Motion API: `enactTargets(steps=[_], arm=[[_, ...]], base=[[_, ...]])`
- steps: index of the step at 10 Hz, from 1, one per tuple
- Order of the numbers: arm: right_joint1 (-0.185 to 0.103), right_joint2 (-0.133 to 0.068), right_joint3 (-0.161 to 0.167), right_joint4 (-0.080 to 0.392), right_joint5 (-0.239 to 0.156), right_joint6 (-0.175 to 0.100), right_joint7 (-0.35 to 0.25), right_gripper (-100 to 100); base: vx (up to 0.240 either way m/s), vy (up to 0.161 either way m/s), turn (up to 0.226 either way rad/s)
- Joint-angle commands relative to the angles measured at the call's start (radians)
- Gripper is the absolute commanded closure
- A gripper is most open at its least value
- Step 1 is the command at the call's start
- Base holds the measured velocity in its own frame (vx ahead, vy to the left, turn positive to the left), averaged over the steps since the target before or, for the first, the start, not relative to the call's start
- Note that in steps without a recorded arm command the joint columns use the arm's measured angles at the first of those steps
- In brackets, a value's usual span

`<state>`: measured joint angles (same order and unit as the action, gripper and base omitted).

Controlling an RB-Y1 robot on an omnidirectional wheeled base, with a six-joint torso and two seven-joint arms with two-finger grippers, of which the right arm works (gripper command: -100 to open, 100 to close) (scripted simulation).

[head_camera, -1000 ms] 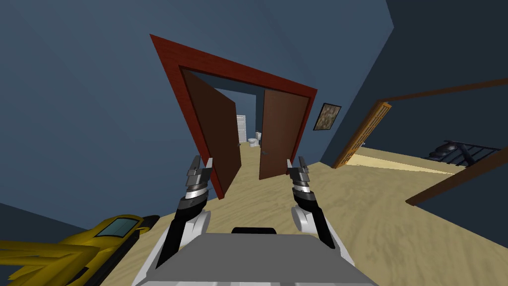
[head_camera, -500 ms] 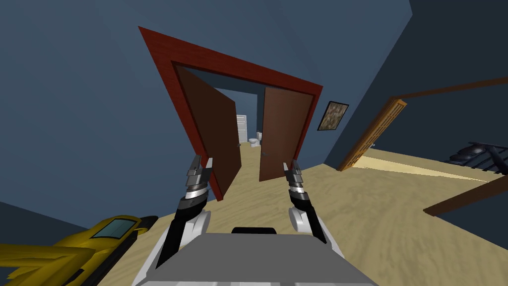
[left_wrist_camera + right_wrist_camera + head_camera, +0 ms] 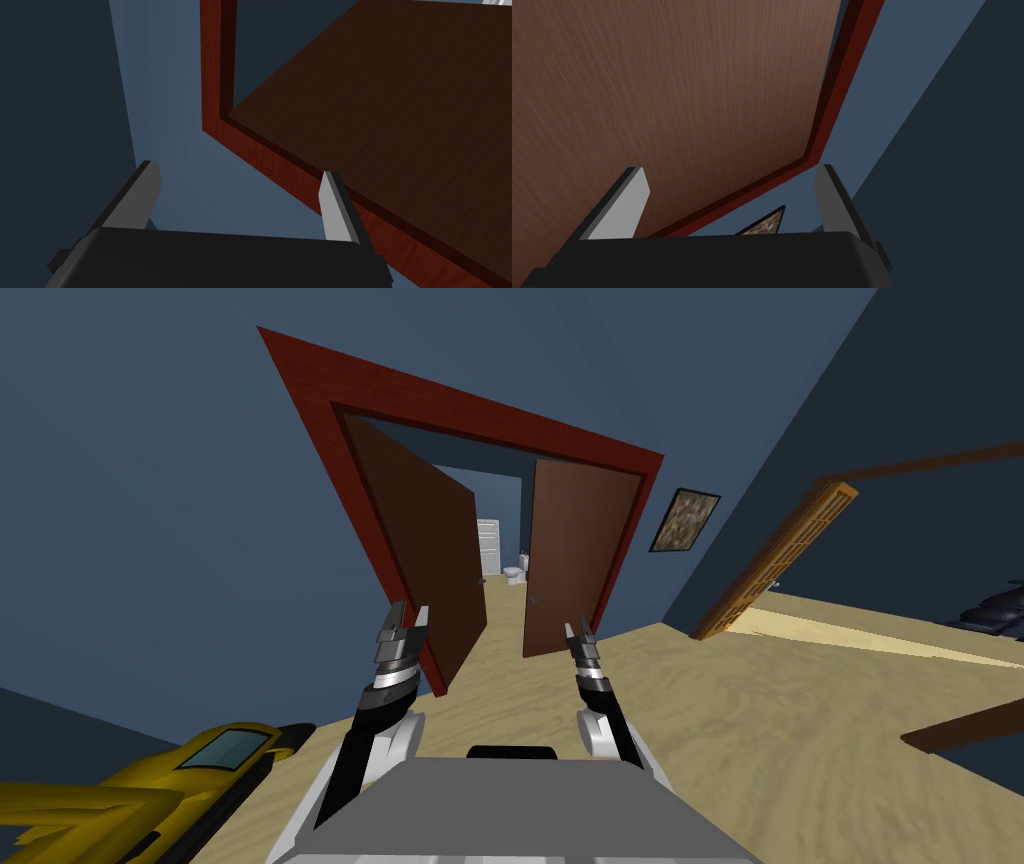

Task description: Push the door open

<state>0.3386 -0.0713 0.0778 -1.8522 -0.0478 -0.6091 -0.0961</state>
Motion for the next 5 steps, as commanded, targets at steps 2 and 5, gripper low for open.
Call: enactTargets(steps=[2,5], arm=[[-0.018,-0.006,0.004,0.079,0.004,-0.013,0.003,-100],[-0.032,-0.007,0.010,0.151,0.008,-0.022,0.007,-100]], base=[[0.086,-0.073,0.055],[0.071,-0.051,0.039]])
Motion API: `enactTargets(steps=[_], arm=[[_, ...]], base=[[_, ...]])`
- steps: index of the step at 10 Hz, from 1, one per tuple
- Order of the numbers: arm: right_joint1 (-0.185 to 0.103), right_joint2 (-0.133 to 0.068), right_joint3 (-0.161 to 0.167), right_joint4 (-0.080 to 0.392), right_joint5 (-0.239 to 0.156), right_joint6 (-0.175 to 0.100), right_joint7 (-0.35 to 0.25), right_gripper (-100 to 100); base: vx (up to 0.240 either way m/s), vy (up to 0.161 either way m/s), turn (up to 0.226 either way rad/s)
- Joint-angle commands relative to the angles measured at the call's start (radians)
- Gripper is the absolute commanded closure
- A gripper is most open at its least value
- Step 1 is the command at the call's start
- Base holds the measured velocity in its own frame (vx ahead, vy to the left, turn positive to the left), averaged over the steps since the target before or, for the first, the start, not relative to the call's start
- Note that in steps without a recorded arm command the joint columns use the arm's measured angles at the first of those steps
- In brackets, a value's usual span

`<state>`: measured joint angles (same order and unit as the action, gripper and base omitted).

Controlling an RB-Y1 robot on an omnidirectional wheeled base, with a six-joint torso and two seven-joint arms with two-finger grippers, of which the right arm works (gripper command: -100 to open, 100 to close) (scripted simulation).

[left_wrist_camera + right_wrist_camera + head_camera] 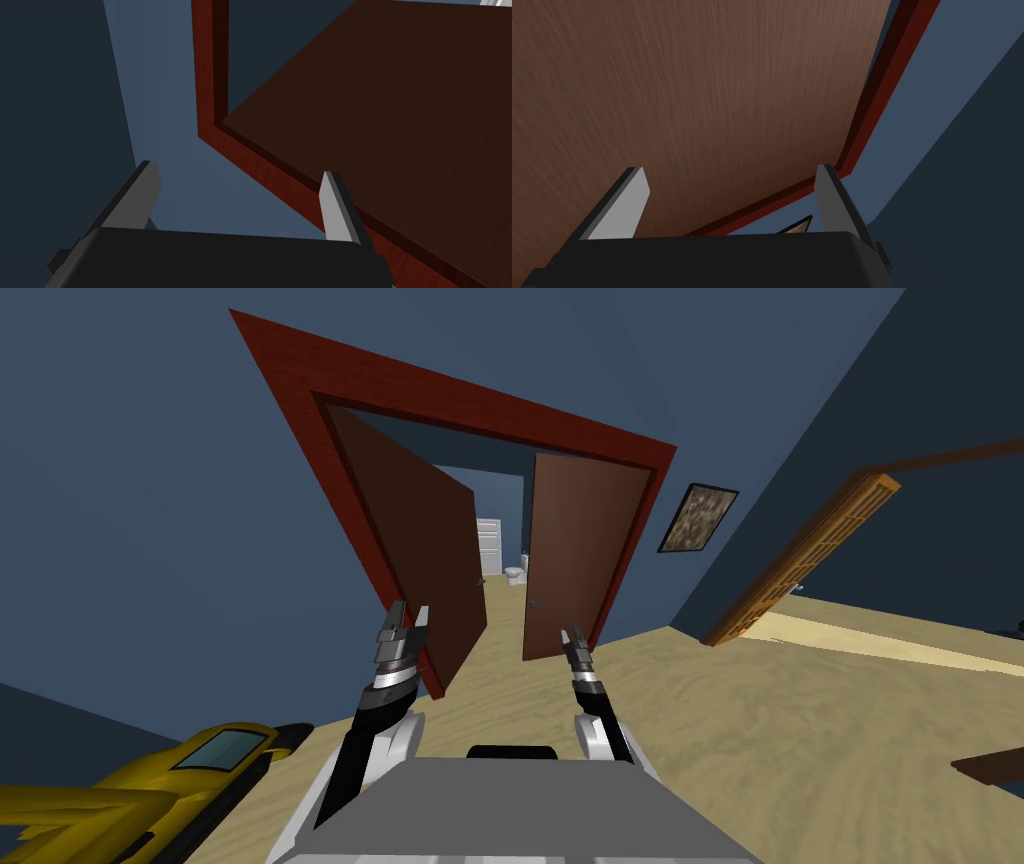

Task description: Push the door open

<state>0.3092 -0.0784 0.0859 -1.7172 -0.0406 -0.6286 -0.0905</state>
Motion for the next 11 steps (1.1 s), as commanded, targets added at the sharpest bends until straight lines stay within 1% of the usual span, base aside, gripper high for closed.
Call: enactTargets(steps=[1,11], arm=[[-0.010,-0.001,0.004,0.048,0.003,-0.007,0.004,-100],[-0.079,0.002,0.031,0.356,0.024,-0.051,0.024,-100]], base=[[0.073,-0.059,0.056],[0.089,-0.070,0.058]])
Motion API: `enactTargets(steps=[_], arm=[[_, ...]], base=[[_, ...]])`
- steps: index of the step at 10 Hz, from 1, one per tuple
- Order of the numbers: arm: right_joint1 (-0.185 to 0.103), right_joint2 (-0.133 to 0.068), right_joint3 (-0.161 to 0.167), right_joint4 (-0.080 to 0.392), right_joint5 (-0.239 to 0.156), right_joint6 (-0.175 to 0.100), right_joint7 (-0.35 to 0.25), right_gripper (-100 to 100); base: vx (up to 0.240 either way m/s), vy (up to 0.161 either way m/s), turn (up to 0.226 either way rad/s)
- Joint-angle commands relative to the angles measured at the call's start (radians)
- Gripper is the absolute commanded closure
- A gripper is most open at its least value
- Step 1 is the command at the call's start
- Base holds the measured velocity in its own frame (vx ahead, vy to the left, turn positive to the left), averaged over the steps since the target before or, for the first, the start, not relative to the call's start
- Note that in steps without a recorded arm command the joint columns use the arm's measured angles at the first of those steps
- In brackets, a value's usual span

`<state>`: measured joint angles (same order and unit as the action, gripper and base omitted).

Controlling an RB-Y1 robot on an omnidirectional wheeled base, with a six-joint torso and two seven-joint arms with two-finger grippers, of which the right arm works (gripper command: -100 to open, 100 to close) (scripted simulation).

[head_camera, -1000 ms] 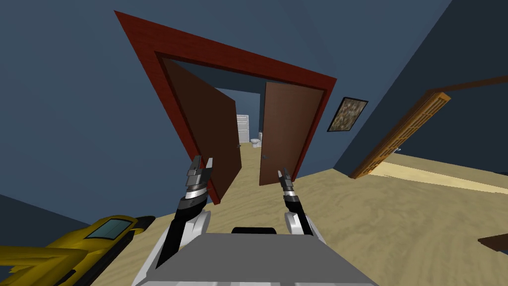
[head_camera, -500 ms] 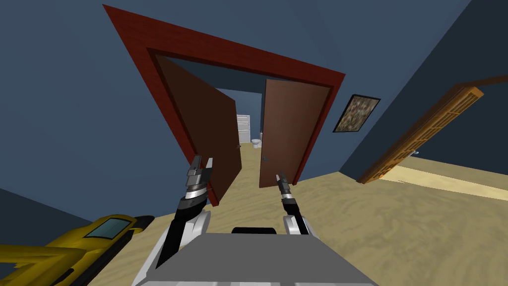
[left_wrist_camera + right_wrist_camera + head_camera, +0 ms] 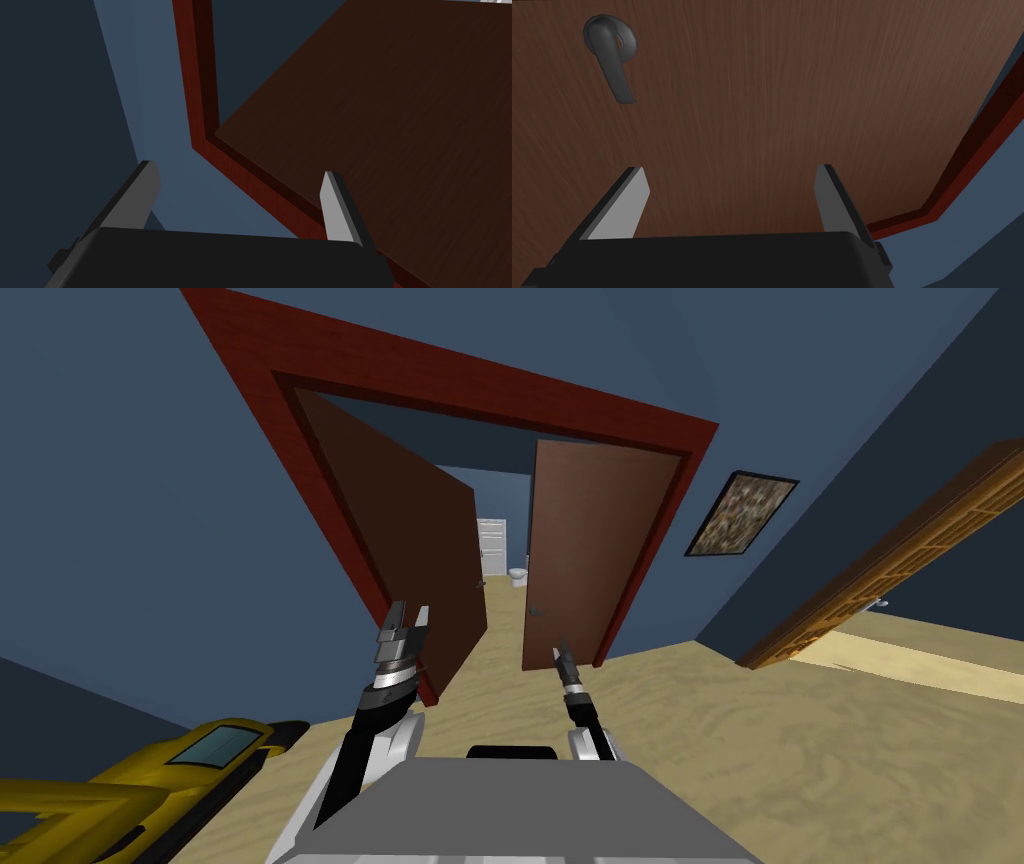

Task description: Push the door open

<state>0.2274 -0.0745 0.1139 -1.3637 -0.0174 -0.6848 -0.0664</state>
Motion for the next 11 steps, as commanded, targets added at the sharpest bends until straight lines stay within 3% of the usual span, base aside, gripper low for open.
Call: enactTargets(steps=[1,11], arm=[[-0.003,-0.001,0.005,0.032,0.003,0.001,0.002,-100],[-0.056,0.011,0.025,0.268,0.019,-0.033,0.017,-100]], base=[[0.081,-0.076,0.048],[0.086,-0.063,0.043]])
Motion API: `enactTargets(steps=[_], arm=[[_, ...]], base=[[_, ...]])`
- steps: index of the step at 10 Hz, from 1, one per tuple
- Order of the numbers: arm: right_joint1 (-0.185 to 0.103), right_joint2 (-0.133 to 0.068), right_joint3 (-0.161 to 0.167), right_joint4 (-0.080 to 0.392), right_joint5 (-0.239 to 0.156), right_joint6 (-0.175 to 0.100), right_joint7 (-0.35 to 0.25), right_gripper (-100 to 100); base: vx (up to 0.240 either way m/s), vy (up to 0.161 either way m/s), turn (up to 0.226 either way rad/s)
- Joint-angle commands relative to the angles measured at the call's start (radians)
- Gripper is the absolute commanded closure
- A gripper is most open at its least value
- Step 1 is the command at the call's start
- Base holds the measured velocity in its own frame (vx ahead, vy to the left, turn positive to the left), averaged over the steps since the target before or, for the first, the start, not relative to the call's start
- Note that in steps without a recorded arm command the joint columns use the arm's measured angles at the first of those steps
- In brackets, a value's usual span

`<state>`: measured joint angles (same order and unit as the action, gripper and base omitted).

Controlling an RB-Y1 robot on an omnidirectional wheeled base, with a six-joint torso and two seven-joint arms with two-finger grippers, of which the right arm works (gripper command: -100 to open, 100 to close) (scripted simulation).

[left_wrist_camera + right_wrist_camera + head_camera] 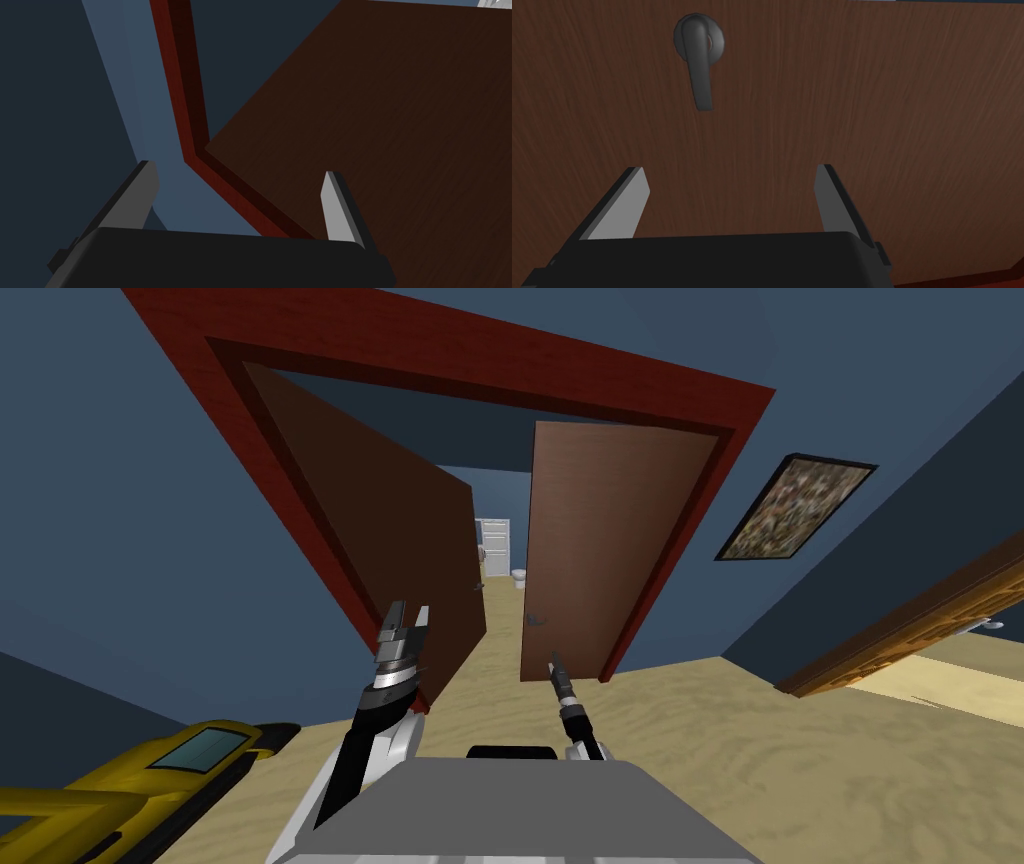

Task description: Push the door open

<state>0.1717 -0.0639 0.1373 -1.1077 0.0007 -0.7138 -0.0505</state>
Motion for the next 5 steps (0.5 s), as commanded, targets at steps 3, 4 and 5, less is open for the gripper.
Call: enactTargets(steps=[3,4,5], arm=[[-0.017,0.007,0.008,0.087,0.006,-0.014,0.006,-100],[-0.021,0.009,0.010,0.106,0.008,-0.017,0.007,-100],[-0.025,0.011,0.011,0.125,0.009,-0.020,0.008,-100]], base=[[0.109,-0.084,0.043],[0.146,-0.076,0.043],[0.121,-0.056,0.032]])
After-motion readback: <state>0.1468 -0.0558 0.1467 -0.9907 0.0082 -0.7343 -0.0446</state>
